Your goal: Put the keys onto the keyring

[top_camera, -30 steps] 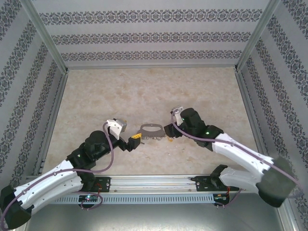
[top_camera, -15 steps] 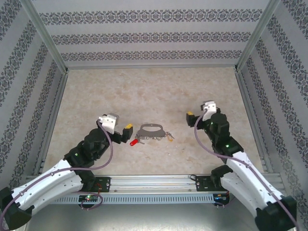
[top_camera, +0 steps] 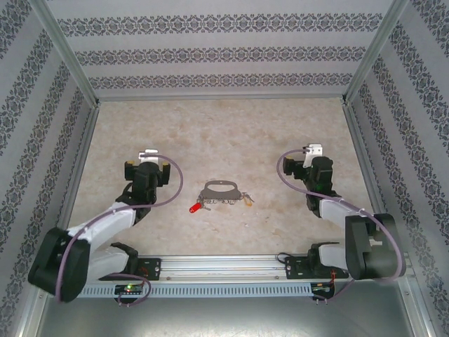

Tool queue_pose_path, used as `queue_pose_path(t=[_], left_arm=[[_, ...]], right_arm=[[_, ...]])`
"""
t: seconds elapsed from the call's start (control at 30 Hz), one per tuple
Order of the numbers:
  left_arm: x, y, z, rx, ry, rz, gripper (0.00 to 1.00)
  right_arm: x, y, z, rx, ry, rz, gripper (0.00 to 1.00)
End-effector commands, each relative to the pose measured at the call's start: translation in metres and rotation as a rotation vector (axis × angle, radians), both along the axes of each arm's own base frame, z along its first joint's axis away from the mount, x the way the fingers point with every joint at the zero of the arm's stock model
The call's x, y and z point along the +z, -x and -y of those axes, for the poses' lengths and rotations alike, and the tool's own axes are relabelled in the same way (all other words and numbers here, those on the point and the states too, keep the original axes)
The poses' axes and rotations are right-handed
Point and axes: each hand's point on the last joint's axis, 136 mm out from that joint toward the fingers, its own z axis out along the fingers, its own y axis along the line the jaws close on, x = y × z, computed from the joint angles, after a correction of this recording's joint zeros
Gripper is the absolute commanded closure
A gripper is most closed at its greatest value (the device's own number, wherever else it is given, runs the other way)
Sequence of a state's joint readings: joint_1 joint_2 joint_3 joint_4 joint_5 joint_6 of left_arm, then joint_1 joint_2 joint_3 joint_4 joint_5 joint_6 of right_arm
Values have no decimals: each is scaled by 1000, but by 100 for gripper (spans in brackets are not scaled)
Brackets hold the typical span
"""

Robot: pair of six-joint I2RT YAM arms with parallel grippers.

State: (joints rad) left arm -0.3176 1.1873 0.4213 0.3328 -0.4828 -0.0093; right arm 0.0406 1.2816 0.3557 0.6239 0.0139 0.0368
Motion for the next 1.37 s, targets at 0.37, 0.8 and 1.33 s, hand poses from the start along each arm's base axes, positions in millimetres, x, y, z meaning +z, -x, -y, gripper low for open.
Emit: queue_pose_path(t=[0.37, 0.8, 1.33], left_arm=[[-19, -43, -31, -37, 123, 182, 0], [-30, -49, -33, -47, 133, 176, 0], [-30, -51, -35, -35, 130, 178, 0]], right_arm=[[-11, -25, 12, -40, 15, 75, 2], [-8, -30, 13, -57, 26, 74, 2], [-9, -30, 12, -43, 17, 68, 2]])
